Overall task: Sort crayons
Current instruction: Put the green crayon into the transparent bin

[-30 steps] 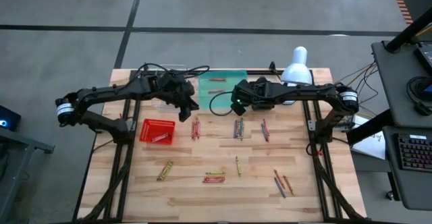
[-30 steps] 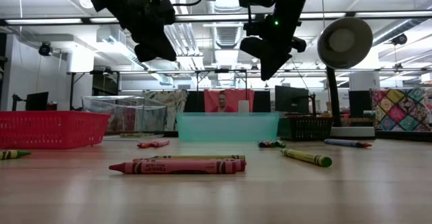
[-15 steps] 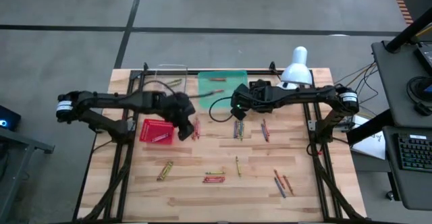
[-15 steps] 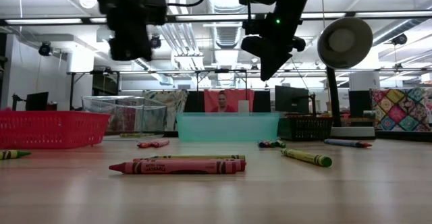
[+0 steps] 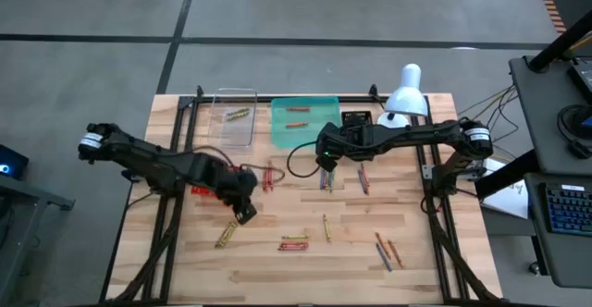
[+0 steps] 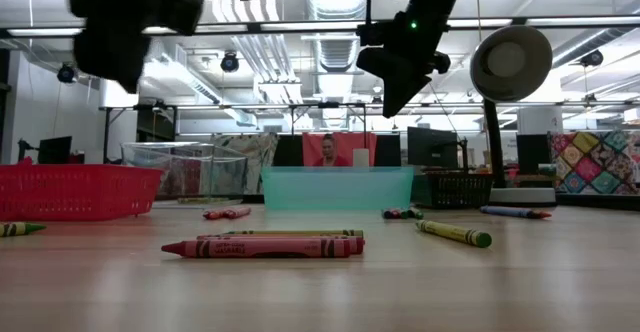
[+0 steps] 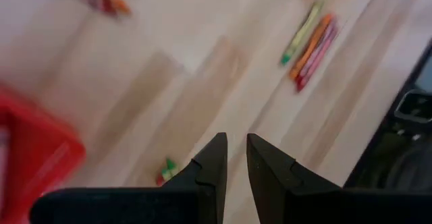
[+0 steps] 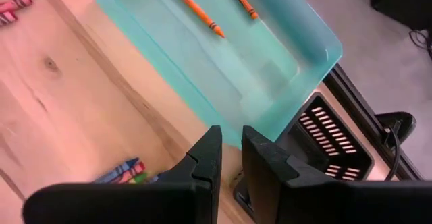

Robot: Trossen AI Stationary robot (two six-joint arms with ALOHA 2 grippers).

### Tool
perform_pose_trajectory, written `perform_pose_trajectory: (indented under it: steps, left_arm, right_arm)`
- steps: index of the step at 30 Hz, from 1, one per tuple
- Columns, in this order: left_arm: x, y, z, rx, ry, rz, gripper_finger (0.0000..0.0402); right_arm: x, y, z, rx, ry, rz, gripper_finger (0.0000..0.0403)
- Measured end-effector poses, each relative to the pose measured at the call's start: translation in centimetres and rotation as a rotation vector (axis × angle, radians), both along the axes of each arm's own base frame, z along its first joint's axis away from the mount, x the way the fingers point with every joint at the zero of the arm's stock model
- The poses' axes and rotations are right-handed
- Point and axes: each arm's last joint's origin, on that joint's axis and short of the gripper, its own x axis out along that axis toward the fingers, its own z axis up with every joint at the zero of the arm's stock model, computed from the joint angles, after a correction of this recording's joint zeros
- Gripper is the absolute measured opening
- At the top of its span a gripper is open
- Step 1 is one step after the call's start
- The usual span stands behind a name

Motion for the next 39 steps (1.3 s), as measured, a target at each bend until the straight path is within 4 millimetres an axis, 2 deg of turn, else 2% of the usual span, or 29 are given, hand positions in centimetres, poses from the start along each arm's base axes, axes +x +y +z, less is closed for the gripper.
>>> perform_pose_trajectory:
  steps: [8,17,24,33,39]
  left_arm:
    - [0.0,-4.1,-2.6,0.038,0.118,0.047,0.0039]
    - [0.1,-5.2,-4.0,0.024,0.193,0.078,0.0039]
    - [-1.5,-7.0,-4.1,0.013,0.269,0.069,0.0039]
    - [-4.0,-10.9,-4.1,0.197,0.106,-0.171,0.0039]
    - [-5.3,-12.3,-3.9,0.338,-0.038,-0.166,0.004]
  right_arm:
    - [0.4,0.1,0.2,-0.016,-0.025,0.032,0.005]
    - [0.4,0.1,0.2,-0.022,-0.013,0.051,0.005]
    - [0.4,0.1,0.2,-0.029,0.0,0.069,0.005]
    - [0.4,0.1,0.2,-0.032,0.004,0.075,0.005]
    - [0.4,0.3,0.2,-0.03,0.001,0.077,0.005]
